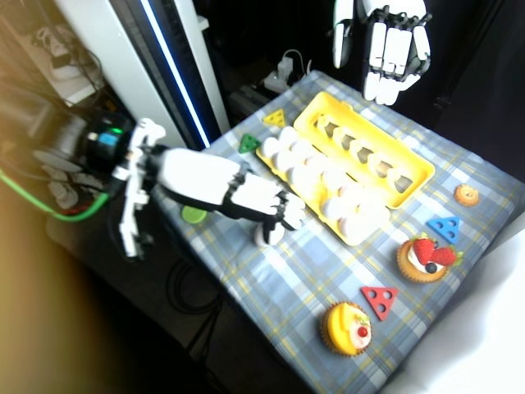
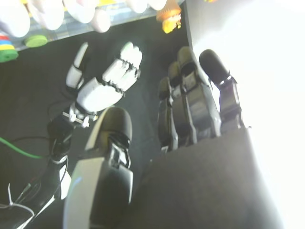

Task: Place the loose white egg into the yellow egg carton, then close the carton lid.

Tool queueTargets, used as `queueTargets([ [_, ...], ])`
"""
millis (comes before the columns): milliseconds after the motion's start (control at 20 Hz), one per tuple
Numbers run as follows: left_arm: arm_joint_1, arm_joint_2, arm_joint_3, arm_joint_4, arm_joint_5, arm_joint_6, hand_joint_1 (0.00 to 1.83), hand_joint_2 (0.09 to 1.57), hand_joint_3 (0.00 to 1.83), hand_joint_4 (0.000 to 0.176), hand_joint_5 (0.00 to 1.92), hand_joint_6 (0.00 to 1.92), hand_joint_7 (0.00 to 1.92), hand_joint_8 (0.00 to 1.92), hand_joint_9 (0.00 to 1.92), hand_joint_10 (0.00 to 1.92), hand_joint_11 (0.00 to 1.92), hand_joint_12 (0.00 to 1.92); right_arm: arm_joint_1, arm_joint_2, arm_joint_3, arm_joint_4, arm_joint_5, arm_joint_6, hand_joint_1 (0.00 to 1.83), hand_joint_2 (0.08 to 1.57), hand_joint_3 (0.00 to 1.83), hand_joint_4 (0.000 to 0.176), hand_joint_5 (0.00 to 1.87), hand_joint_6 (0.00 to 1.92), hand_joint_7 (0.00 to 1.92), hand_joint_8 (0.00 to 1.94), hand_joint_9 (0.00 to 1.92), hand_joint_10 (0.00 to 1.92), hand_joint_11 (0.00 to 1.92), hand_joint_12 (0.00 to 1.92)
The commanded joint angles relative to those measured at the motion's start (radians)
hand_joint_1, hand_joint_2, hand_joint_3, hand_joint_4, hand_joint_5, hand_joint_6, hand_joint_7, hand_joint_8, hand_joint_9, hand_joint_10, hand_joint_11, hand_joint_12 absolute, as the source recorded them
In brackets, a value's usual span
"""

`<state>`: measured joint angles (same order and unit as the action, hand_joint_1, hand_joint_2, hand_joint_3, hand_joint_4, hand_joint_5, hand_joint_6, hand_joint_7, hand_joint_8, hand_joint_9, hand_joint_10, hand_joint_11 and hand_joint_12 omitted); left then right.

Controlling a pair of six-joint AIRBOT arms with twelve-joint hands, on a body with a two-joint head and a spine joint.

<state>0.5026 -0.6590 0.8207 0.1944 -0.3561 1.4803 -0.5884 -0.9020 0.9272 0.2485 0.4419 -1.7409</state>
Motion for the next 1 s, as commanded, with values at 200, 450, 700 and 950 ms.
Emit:
queueTargets([
  [200, -0.011, -0.003, 0.003, -0.016, -0.114, -0.003, 0.37, 1.41, 0.00, 0.000, 0.38, 0.00, 0.42, 0.00, 0.48, 0.02, 0.00, 1.43, 0.016, -0.048, 0.064, 0.041, 0.056, -0.008, 1.17, 1.13, 0.00, 0.000, 0.58, 0.12, 0.65, 0.12, 0.40, 0.78, 0.11, 1.70],
  [450, -0.009, -0.003, 0.004, -0.022, -0.116, -0.003, 0.41, 1.41, 0.00, 0.000, 0.40, 0.00, 0.44, 0.00, 0.49, 0.02, 0.00, 1.45, 0.015, -0.086, 0.096, 0.076, 0.040, -0.008, 1.19, 1.27, 0.00, 0.000, 0.66, 1.43, 0.73, 1.48, 1.03, 1.72, 1.09, 1.91],
  [700, -0.003, -0.003, 0.007, -0.030, -0.118, -0.002, 0.44, 1.40, 0.00, 0.000, 0.42, 0.01, 0.46, 0.00, 0.51, 0.03, 0.00, 1.46, 0.017, -0.082, 0.085, 0.082, 0.073, -0.008, 1.12, 1.30, 0.00, 0.000, 0.61, 1.44, 0.70, 1.58, 0.58, 1.60, 0.58, 1.92],
  [950, 0.003, -0.004, 0.008, -0.038, -0.122, -0.002, 0.44, 1.40, 0.00, 0.000, 0.42, 0.00, 0.45, 0.00, 0.51, 0.02, 0.00, 1.41, 0.043, -0.055, 0.061, 0.078, 0.119, -0.008, 1.15, 1.30, 0.00, 0.000, 0.61, 1.42, 0.73, 1.59, 0.72, 1.70, 0.76, 1.92],
])
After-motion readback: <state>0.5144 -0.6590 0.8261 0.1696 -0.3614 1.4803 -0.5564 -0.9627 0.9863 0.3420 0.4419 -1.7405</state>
